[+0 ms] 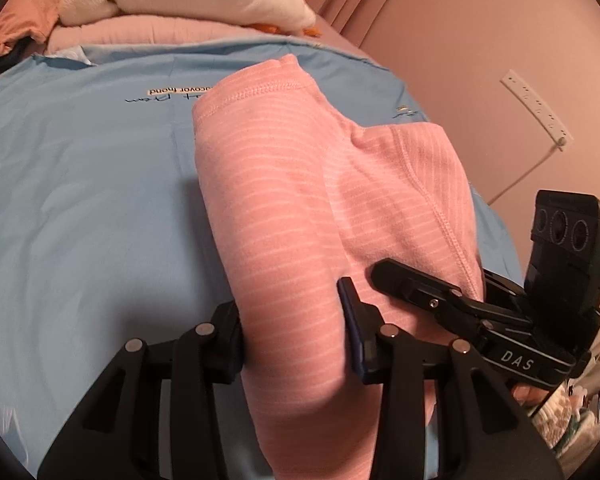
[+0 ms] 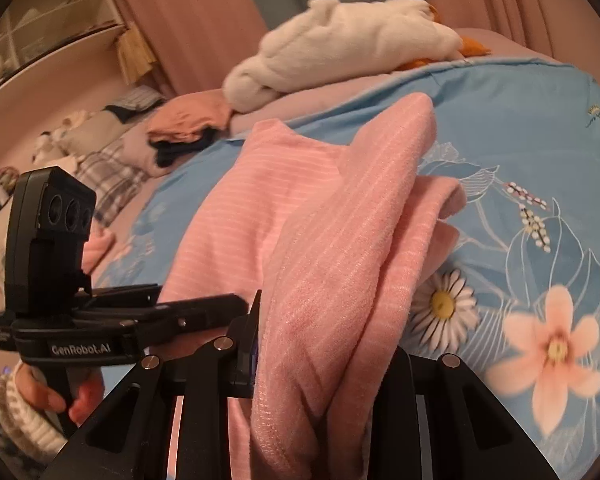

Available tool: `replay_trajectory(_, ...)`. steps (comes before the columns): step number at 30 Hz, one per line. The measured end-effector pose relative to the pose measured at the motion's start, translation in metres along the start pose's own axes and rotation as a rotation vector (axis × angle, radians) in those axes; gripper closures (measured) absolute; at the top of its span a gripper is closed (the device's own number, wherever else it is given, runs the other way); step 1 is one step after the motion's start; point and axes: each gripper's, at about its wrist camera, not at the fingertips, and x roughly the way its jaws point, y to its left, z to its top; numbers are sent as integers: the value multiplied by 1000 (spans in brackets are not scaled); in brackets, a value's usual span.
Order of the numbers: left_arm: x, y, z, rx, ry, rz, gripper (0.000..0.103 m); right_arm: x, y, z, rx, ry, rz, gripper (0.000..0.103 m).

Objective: Fold small clothes

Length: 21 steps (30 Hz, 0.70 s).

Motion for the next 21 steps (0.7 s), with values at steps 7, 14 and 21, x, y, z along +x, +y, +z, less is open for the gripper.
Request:
replay_trajectory(7,-58,-15,-24,-11,-79,-13,63,-37,45,-13,-54,-49,78,72)
replay_trajectory(14,-109,-24,-44,-23,-160,15,63,-59,80,-15,-114,-99,139,72)
replay_trajectory(21,-151,-20,-71,-48,-214,42,63,-68,108,-17,-184,-107,174,72)
